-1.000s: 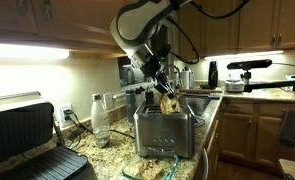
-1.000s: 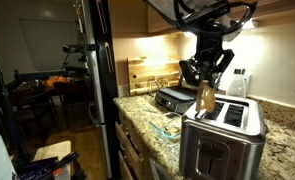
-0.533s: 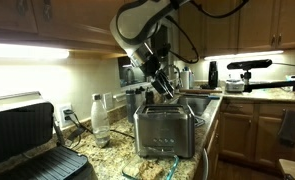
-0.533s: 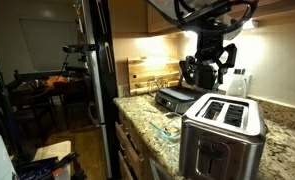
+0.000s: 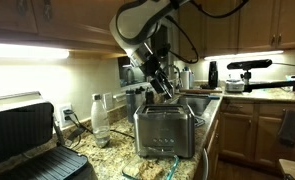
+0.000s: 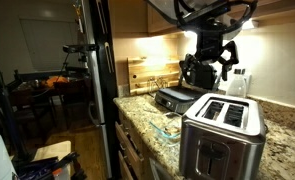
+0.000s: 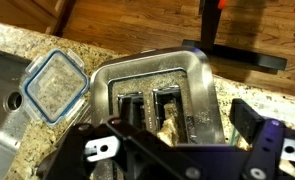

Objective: Put the bread in the toaster

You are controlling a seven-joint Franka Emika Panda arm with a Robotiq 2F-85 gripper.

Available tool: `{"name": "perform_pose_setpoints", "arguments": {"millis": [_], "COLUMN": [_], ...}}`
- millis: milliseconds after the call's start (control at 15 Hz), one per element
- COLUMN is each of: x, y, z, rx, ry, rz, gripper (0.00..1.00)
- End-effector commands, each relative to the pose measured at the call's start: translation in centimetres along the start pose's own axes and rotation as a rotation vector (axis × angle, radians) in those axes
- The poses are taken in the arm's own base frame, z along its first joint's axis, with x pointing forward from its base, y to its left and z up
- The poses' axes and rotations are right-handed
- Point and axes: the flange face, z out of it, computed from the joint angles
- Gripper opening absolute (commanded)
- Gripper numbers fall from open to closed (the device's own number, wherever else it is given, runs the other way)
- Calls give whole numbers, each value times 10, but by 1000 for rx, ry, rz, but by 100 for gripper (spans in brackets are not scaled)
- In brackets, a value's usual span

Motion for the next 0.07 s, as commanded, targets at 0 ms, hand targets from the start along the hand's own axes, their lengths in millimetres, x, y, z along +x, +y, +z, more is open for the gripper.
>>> {"name": "perform_pose_setpoints", "arguments": {"millis": [0], "x": [0], "y": [0], "z": [-1], "rx": [0], "ry": [-1], "rz": [0], "gripper": [99]}}
